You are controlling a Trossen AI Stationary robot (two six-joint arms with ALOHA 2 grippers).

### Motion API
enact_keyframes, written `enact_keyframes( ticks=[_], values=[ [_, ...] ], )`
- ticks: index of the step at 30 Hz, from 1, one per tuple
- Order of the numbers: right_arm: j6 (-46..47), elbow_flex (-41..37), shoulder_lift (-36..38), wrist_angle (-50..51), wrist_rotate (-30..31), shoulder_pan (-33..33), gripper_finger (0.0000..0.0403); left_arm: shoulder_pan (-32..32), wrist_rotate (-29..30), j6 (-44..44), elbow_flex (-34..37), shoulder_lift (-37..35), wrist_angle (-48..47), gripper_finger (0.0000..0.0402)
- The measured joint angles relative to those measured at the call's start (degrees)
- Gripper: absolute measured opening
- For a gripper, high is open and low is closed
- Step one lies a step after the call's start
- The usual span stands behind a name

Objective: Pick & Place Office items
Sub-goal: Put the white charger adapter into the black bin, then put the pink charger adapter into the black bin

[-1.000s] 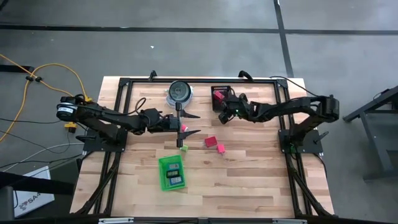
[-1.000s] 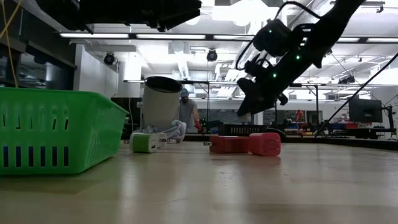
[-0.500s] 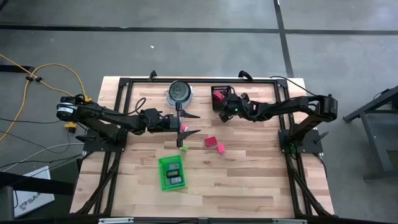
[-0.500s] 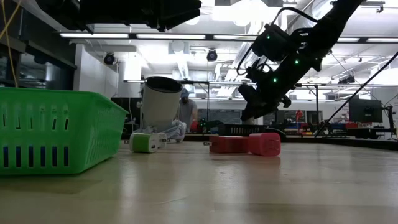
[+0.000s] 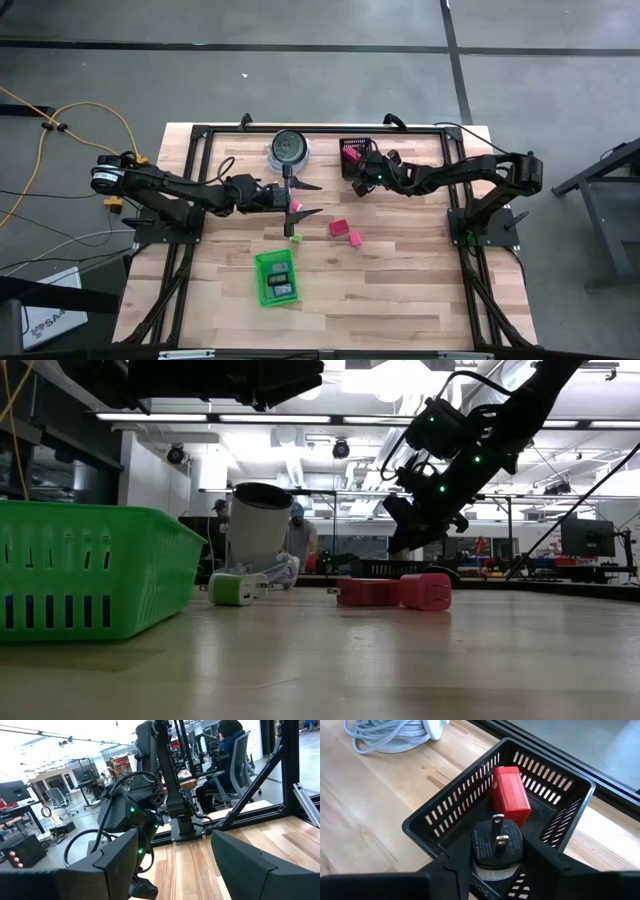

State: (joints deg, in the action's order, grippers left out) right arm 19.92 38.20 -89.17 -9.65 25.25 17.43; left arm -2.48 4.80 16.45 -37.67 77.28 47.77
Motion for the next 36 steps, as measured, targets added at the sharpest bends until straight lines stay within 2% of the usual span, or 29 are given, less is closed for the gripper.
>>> enact_keyframes(
  ticks=[21, 36],
  values=[
    [0.0, 0.0, 0.0, 0.7, 0.2, 0.0, 0.0145, 0.0, 0.0, -0.1, 0.0, 0.0, 0.0, 0.0244],
    [-0.2, 0.0, 0.0, 0.6, 0.2, 0.0, 0.0187, 0.0, 0.0, -0.3, 0.0, 0.0, 0.0, 0.0244]
  ],
)
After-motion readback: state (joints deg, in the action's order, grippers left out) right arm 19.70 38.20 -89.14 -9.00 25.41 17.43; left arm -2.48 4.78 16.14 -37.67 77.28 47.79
